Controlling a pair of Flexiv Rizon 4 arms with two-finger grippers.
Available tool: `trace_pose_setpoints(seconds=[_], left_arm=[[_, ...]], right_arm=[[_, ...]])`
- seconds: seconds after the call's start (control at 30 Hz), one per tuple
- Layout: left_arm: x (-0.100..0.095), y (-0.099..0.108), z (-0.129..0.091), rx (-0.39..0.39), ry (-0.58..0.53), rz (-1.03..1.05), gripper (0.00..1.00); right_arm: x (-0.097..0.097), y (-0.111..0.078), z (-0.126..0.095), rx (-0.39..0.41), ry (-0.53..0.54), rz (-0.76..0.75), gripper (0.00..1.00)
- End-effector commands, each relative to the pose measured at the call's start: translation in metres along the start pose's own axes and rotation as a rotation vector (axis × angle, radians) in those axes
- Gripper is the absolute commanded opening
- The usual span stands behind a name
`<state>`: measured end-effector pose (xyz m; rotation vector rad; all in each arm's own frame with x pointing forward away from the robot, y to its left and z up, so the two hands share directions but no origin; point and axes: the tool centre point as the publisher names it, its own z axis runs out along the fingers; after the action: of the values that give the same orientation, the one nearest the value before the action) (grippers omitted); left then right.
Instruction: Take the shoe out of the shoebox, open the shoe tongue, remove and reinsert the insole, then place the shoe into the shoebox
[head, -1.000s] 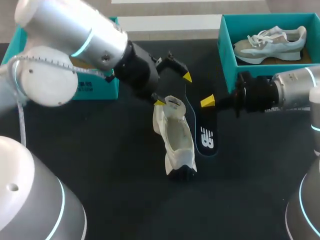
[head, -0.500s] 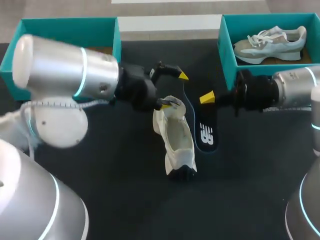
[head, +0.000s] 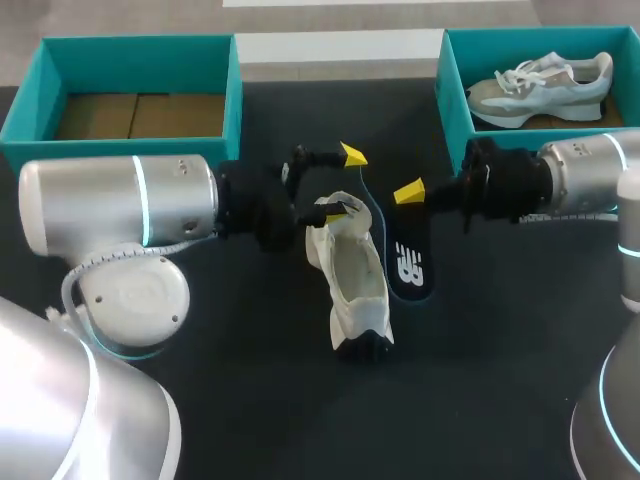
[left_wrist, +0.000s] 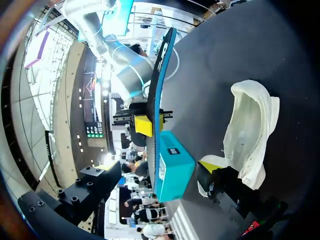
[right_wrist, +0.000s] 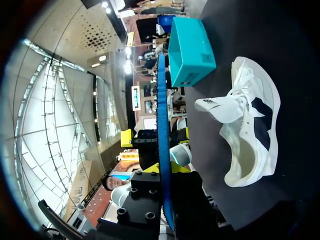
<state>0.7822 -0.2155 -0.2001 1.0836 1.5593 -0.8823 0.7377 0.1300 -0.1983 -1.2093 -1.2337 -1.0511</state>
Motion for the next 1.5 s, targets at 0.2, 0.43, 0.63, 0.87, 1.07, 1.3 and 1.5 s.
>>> trace_pose_setpoints(seconds=[0.2,0.43,0.63,0.87,1.07,1.3,1.5], left_arm=[[-0.004,-0.007,0.005,0.03,-0.357,0.023,0.95],[-0.007,-0.01,0.01,0.051,-0.36,0.03,0.7],[-0.01,-0.015,0.018,0.069,-0.361,0.03,0.52],[-0.012,-0.016,0.029,0.082,-0.352,0.041,0.45],[-0.012,-0.016,0.036,0.088,-0.349,0.047,0.4],[-0.01,-0.015,0.04,0.09,-0.338,0.046,0.31],[-0.006,-0.015,0.041,0.09,-0.329,0.035,0.16]], right_arm=[[0.001,-0.002,0.007,-0.004,-0.01,0.001,0.0],[0.002,-0.002,0.01,0.004,-0.016,0.001,0.0],[0.002,-0.001,0.015,0.016,-0.017,0.0,0.0],[0.002,0.0,0.019,0.026,-0.021,0.001,0.0],[0.001,-0.001,0.021,0.034,-0.023,0.004,0.0],[0.001,-0.002,0.022,0.032,-0.024,0.0,0.0],[0.002,-0.002,0.021,0.03,-0.025,0.0,0.0]])
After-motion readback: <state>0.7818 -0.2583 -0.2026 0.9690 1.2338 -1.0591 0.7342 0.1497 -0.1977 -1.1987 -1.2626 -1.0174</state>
